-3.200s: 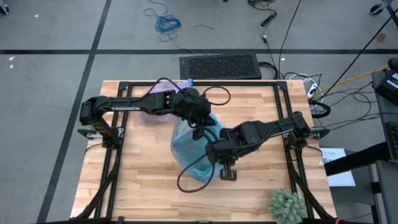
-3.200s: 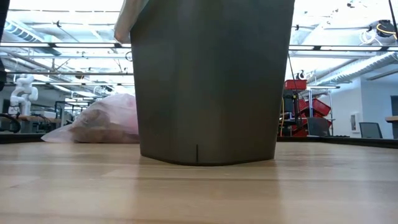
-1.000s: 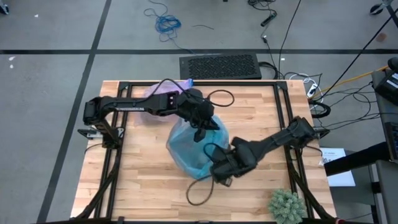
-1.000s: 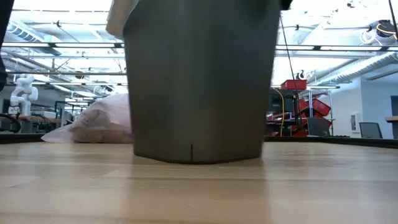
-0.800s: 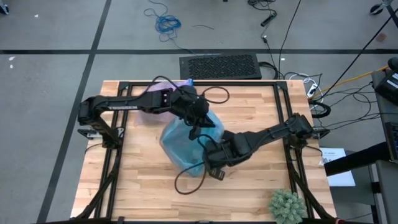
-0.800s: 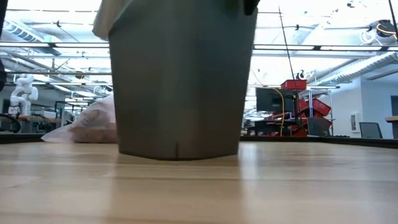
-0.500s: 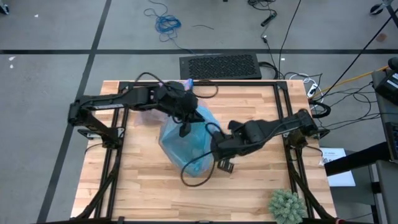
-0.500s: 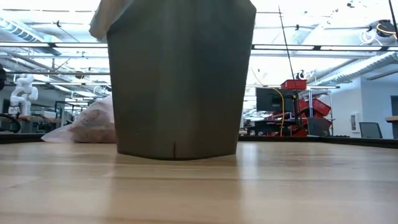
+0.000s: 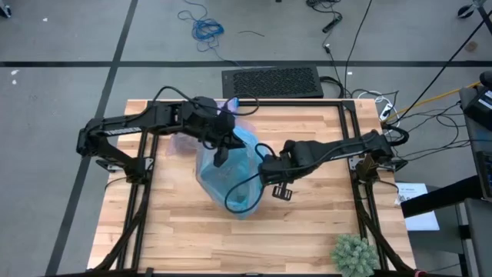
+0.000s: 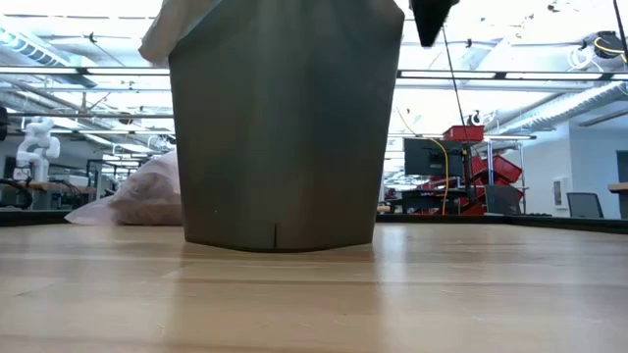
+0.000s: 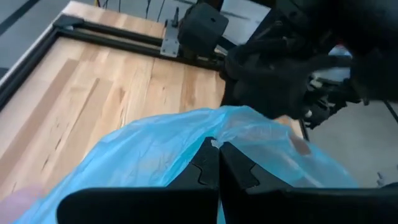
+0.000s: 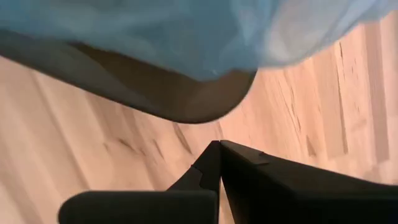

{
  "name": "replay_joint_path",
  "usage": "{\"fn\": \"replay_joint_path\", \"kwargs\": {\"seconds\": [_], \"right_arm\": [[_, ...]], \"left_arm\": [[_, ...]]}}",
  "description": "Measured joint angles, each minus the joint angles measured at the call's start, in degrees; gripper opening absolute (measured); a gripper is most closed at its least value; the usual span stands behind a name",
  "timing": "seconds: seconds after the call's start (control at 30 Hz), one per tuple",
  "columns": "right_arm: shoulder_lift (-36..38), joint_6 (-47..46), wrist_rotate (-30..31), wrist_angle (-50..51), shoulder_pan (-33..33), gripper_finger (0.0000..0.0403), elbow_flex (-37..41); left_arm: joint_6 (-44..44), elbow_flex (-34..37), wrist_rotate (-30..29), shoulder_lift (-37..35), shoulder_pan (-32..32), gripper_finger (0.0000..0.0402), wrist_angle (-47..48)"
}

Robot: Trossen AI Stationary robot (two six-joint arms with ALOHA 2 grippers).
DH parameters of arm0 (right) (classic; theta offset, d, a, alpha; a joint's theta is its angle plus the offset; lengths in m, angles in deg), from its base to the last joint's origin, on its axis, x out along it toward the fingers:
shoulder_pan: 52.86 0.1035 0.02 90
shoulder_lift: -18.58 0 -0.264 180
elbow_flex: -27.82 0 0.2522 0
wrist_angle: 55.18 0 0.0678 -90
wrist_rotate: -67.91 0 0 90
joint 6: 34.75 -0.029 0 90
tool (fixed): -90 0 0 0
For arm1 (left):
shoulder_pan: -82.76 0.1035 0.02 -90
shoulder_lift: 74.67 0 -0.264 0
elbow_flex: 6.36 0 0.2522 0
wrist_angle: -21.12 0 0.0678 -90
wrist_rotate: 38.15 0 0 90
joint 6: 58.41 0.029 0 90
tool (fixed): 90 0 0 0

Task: Place trash/remove bag and relplace
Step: Insert the new trash bag into the trash bin

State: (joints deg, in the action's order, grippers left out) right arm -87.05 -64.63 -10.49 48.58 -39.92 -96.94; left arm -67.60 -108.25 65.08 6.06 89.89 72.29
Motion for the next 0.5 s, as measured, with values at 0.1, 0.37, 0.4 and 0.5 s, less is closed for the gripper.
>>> {"fn": "replay_joint_path", "kwargs": {"seconds": [0.1, 0.37, 0.4, 0.5], "right_arm": [[0.0, 1.2, -0.1, -3.2, -0.4, 0.0000, 2.6], [0.0, 4.2, -3.0, -22.9, -0.6, 0.0000, 3.2], [0.0, 4.2, -3.1, -23.9, -0.6, 0.0000, 3.2], [0.0, 4.4, -5.1, -25.9, -0.6, 0.0000, 3.2]], "left_arm": [[0.0, 0.0, 0.0, 2.2, 0.3, 0.0000, -0.8], [-0.1, 0.0, 0.4, 7.1, 1.2, 0.0000, -2.4], [-0.1, 0.0, 0.9, 7.5, 1.2, 0.0000, -2.3], [-0.1, 0.0, 1.4, 8.4, 1.2, 0.0000, -2.5]]}}
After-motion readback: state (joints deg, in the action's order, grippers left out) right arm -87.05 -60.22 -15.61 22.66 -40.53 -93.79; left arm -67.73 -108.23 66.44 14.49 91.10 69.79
